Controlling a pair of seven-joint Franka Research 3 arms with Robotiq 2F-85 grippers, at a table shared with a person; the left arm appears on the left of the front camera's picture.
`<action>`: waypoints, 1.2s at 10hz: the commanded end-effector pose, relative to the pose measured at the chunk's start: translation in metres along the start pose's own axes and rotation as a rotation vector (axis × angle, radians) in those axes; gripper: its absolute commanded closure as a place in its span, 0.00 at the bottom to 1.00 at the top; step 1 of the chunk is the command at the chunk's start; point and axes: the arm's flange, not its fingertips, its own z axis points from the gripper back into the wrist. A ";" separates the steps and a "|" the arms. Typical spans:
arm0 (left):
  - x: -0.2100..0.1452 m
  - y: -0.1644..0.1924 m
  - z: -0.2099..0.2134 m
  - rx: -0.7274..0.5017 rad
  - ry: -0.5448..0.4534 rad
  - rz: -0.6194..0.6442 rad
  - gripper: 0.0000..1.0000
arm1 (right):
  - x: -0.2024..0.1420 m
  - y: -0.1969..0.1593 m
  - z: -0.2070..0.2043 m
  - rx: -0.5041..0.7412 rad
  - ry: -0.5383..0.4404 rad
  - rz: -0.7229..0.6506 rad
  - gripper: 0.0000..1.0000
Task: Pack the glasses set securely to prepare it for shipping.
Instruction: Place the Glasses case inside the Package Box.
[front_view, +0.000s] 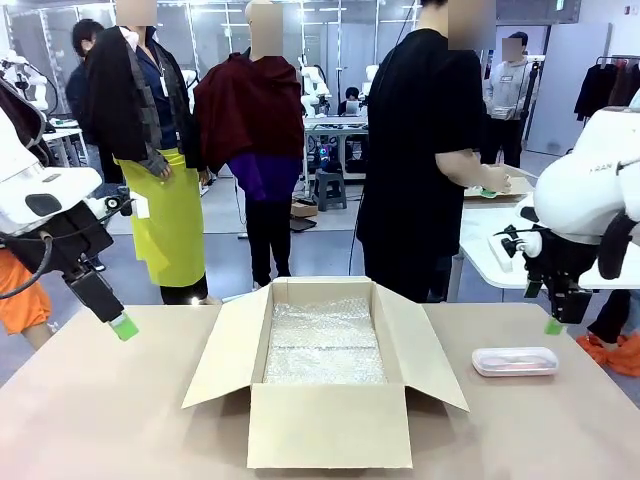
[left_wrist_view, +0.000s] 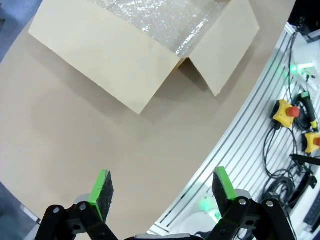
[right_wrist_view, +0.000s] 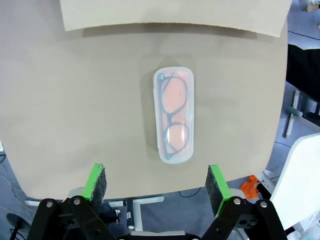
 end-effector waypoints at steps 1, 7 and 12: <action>0.001 -0.001 0.002 -0.001 -0.011 0.006 0.00 | -0.009 -0.027 -0.024 0.051 -0.036 0.027 0.00; 0.001 -0.001 0.002 -0.001 -0.011 0.006 0.00 | -0.043 -0.059 -0.096 0.055 -0.079 0.043 0.00; 0.001 -0.001 0.002 -0.001 -0.011 0.006 0.00 | -0.039 -0.066 -0.130 0.108 -0.095 0.045 0.00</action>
